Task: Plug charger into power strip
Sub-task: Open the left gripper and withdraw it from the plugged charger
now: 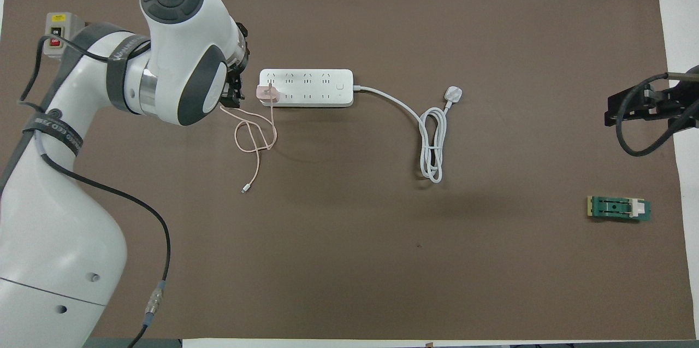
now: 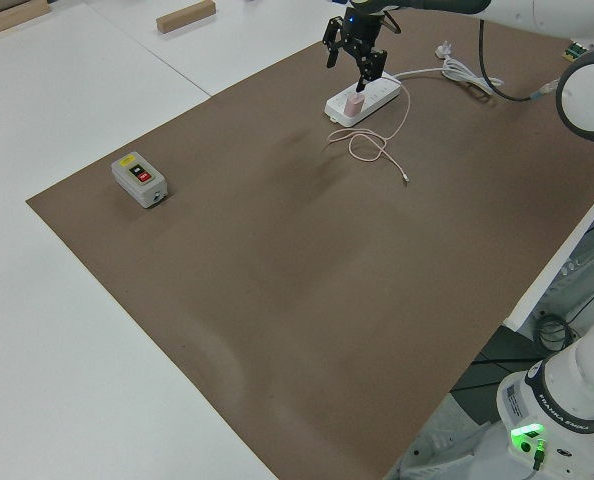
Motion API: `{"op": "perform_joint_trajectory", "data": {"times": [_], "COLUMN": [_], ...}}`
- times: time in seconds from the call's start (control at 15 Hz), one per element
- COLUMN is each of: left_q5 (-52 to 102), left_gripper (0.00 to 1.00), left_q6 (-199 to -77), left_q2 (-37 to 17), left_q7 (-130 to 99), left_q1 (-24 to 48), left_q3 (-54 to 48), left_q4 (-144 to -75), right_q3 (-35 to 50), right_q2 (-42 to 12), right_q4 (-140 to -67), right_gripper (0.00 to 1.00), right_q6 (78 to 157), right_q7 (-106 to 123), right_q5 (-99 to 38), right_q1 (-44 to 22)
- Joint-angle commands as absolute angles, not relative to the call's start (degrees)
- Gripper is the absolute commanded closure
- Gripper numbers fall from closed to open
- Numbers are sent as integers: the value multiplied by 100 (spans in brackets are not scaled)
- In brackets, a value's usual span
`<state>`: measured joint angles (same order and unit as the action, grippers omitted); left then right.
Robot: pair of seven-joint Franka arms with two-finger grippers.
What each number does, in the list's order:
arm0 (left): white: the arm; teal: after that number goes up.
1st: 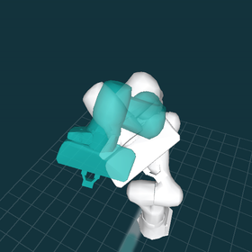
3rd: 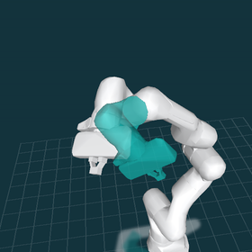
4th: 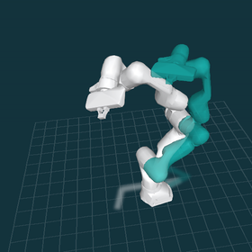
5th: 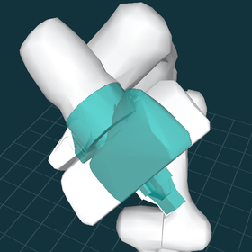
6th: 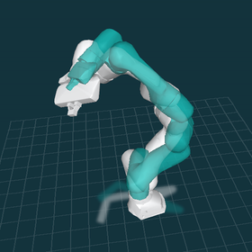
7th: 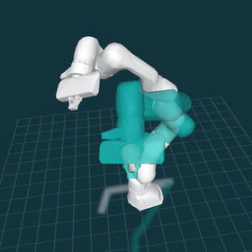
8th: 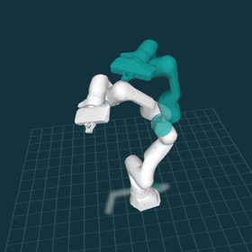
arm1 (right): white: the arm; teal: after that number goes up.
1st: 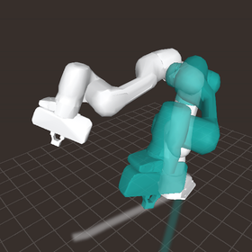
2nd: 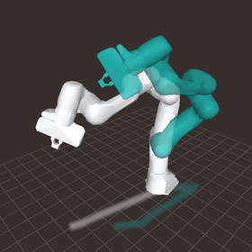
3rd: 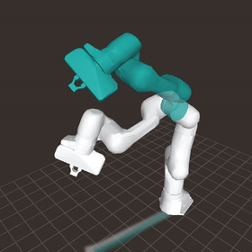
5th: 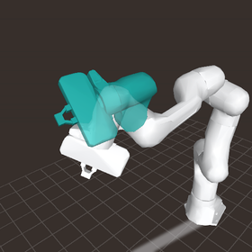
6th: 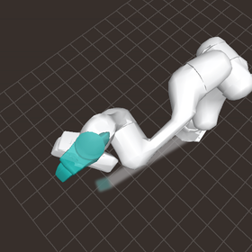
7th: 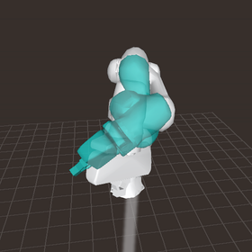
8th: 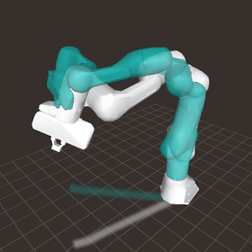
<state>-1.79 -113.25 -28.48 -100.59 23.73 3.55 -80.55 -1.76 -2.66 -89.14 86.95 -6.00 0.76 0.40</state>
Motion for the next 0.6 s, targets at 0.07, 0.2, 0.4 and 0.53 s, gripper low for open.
{"op": "perform_joint_trajectory", "data": {"times": [0.07,0.2,0.4,0.53], "left_q5": [-79,-62,-53,104], "left_gripper": [0,0,0,0], "left_q6": [-10926,-10557,-10030,-9687], "left_q2": [-2295,-2049,-1627,-1337], "left_q7": [-9082,-8493,-7028,-6121], "left_q1": [2128,1891,1452,1066], "left_q3": [352,352,334,325], "left_q4": [-8139,-8139,-8182,-8183], "right_q3": [-123,-123,-123,-123], "right_q2": [-176,-176,-176,-176], "right_q4": [-9018,-9026,-9018,-9018], "right_gripper": [0,0,0,0], "right_q6": [8745,8745,8745,8745], "right_q7": [-492,-492,-492,-492], "right_q5": [132,132,132,132], "right_q1": [97,97,97,97]}}
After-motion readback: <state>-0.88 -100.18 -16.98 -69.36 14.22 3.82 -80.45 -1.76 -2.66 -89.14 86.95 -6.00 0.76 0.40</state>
